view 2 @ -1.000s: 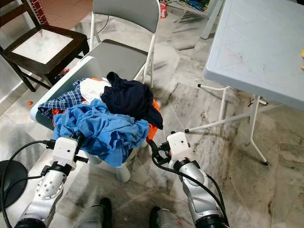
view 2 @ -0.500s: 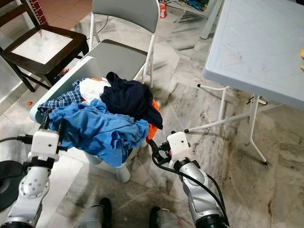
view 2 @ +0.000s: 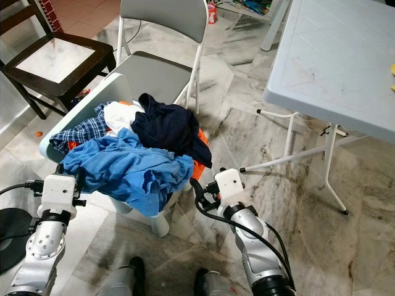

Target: Hang hanger

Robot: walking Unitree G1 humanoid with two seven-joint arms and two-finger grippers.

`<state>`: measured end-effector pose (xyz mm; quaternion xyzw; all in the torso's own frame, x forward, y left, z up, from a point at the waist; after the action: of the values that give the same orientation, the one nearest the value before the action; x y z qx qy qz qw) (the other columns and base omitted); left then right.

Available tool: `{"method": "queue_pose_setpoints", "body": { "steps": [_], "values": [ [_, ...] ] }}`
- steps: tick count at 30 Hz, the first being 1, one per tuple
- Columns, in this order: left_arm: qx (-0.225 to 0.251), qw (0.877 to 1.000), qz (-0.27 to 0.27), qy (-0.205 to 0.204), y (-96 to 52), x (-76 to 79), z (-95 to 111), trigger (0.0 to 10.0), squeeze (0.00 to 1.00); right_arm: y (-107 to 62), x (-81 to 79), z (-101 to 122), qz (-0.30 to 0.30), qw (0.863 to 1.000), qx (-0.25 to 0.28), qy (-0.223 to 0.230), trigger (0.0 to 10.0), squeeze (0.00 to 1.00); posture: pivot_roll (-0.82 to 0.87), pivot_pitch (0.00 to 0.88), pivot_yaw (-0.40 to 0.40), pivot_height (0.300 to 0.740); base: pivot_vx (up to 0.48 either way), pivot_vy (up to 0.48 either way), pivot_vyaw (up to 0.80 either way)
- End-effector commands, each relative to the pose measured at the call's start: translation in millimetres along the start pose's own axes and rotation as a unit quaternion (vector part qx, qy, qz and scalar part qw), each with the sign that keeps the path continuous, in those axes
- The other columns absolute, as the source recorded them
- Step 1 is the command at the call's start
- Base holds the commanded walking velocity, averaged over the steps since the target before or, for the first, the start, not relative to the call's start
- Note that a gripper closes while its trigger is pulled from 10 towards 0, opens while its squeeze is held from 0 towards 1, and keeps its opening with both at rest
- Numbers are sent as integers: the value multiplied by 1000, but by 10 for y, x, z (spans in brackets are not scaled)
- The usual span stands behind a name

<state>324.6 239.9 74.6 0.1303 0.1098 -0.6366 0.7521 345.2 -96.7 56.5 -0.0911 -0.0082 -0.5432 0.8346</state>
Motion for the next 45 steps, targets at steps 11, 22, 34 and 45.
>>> {"method": "queue_pose_setpoints", "body": {
  "steps": [11,22,34,45],
  "values": [
    [39,999,-30,-17,-101,124,173,10000,1000,-18,7,-88,-3,1000,-13,2,10000,0,59,236,-61,740,0,0,0],
    [45,998,-28,-14,-196,74,185,10000,1000,-18,19,-80,-3,1000,-12,0,10000,0,59,230,-60,740,0,0,0],
    [-33,999,8,-23,-276,-98,-140,10000,0,-8,-5,-82,3,1000,-12,-9,10000,0,65,231,-62,740,0,0,0],
    [-63,996,-49,-28,31,49,-233,10000,0,-10,-18,-93,2,1000,-15,-9,10000,0,56,235,-60,740,0,0,0]
  ]
}}
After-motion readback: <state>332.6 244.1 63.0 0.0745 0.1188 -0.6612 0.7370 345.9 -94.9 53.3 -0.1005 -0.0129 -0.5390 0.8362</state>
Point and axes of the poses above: a point about 5 cm out from each wrist's last joint towards the gripper, its own y axis pointing out of the wrist towards the gripper, its own z axis along the axis of the wrist's last joint, x = y × z, the point moved 6 cm from there along y, pointing out of the wrist towards the gripper, and after that the axes turned 3 degrees about -y, right-handed, at the moved point
